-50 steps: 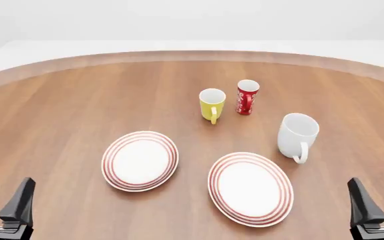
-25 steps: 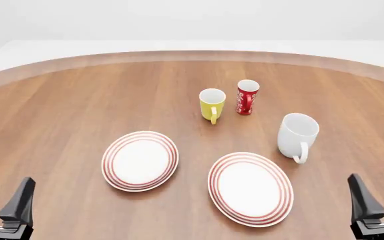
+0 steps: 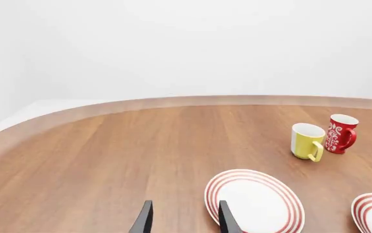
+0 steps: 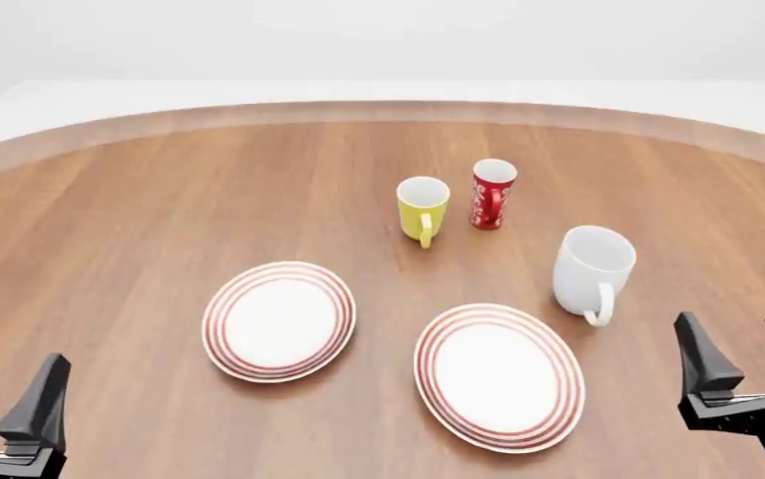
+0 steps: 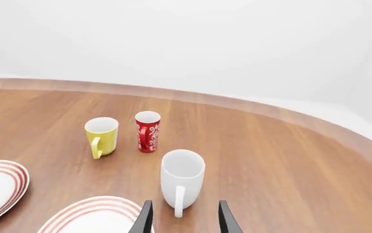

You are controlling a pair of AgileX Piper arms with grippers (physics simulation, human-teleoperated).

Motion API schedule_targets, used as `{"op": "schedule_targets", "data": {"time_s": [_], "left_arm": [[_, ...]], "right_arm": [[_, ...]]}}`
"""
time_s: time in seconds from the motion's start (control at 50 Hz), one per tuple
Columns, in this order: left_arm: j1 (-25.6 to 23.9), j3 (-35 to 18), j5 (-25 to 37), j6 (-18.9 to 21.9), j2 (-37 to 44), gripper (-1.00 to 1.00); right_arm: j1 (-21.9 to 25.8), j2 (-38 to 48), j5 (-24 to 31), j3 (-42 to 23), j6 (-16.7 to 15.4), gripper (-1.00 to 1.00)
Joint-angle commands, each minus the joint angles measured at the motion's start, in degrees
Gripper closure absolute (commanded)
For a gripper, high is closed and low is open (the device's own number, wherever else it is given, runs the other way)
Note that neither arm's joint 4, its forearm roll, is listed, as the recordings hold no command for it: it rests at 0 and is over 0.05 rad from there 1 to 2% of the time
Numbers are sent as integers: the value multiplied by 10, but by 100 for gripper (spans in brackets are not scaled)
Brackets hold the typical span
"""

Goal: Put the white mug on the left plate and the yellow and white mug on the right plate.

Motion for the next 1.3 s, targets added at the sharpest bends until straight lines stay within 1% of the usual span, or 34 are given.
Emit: {"op": "schedule_targets", "data": {"time_s": [0.02,0.28,0.38,0.6,0.72,0.8,0.92,1.0,1.06,1.3], "left_arm": [[0,0,0,0,0,-100],[0,0,0,0,0,-100],[0,0,0,0,0,-100],[0,0,0,0,0,-100],[0,0,0,0,0,-100],[0,0,0,0,0,-100],[0,0,0,0,0,-100],[0,0,0,0,0,-100],[0,0,0,0,0,-100],[0,0,0,0,0,-100]], "right_arm": [[2,112,-89,-6,3,-100],[0,225,-180,-12,8,-100],[-3,283,-230,-11,13,-100],[-8,352,-282,-16,16,-100],[-15,425,-348,-11,17,-100],[-14,446,-362,-16,19,-100],[-7,496,-399,-21,18,-100],[-4,512,-403,-29,22,-100],[-1,538,-419,-35,24,-100],[3,585,-435,-58,29,-100]]}}
